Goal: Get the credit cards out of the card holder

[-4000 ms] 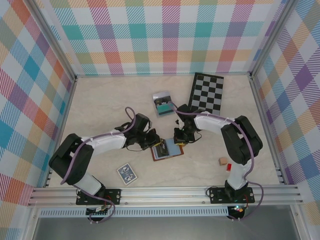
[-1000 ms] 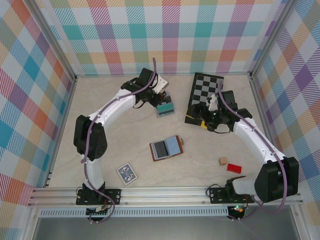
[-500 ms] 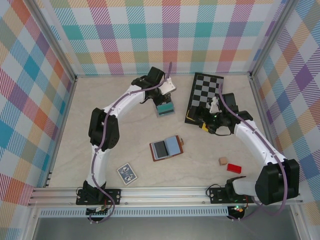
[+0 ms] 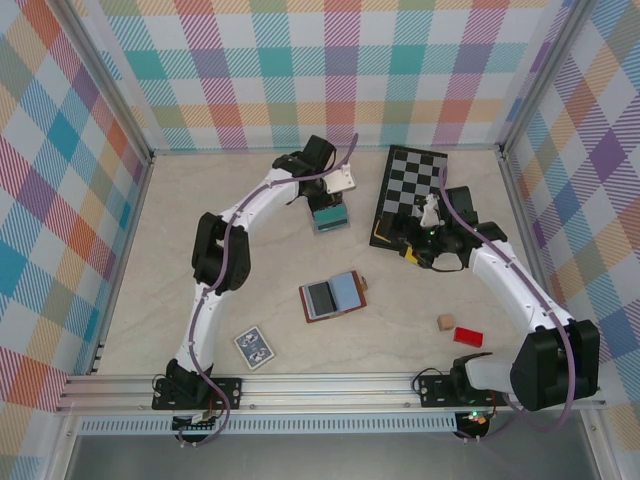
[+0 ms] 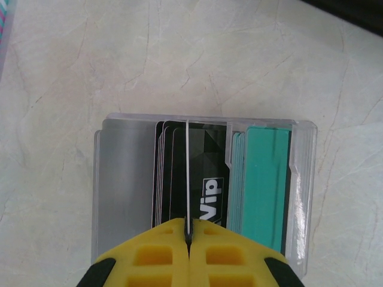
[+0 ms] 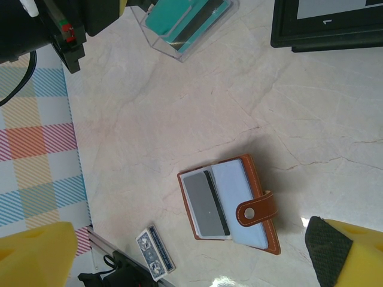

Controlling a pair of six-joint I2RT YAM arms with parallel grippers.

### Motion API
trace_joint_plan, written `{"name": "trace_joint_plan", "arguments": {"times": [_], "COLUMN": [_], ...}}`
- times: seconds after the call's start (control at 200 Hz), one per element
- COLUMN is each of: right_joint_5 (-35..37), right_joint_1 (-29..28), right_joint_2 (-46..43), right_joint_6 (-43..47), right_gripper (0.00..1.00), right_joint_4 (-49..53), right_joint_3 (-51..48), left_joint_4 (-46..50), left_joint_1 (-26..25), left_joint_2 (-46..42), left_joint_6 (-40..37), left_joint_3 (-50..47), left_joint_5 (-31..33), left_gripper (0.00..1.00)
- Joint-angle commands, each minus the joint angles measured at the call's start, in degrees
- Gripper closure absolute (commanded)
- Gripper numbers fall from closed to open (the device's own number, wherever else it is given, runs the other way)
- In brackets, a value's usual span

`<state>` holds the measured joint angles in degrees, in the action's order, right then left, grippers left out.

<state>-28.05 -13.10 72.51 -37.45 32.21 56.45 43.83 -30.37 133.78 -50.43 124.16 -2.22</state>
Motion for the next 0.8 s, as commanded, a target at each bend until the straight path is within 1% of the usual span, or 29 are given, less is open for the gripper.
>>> {"name": "trace_joint_plan", "arguments": {"times": [0.0,0.135,0.28,0.345,0.425,0.51,0.6,0.65,0.7,0.795], "right_joint_5": [-0.4,-0.4,-0.7,-0.7,-0.6,-0.7,-0.4,-0.2,0.1,1.2], "right_joint_1": [0.5,0.5,0.6,0.6,0.6,0.6,0.6,0.6,0.6,0.5], "right_joint_2": [-0.8,-0.7,-0.6,-0.6,-0.6,-0.6,-0.8,-0.9,-0.9,-1.5], "right_joint_6": [-0.2,-0.1,-0.2,-0.2,-0.2,-0.2,0.2,0.7,1.4,3.5], "right_gripper": [0.0,0.0,0.0,0.0,0.0,0.0,0.0,0.0,0.0,0.0], "right_joint_4": [1.3,1.4,1.1,1.0,1.0,1.0,1.3,1.5,1.9,2.9], "right_joint_3": [0.1,-0.1,-0.1,-0.2,-0.2,-0.3,-0.2,-0.2,-0.1,0.1], "left_joint_4": [3.1,3.2,1.7,0.8,-0.1,-1.2,-2.5,-3.0,-3.4,-4.5], "left_joint_1": [-0.5,-0.5,-0.5,-0.5,-0.5,-0.5,-0.5,-0.5,-0.4,-0.3], "left_joint_2": [1.4,1.9,2.1,2.0,1.9,1.7,0.8,-0.1,-1.4,-5.2], "left_joint_6": [-2.2,-2.2,-1.2,-0.4,0.5,1.3,3.6,5.4,7.9,14.0], "left_joint_3": [2.9,2.9,3.0,3.0,3.1,3.1,3.1,3.0,2.9,0.6], "left_joint_5": [0.3,1.5,3.8,4.1,4.3,4.9,5.0,4.7,4.0,1.7], "left_gripper": [1.0,1.0,0.84,0.81,0.73,0.71,0.69,0.65,0.62,0.61]}}
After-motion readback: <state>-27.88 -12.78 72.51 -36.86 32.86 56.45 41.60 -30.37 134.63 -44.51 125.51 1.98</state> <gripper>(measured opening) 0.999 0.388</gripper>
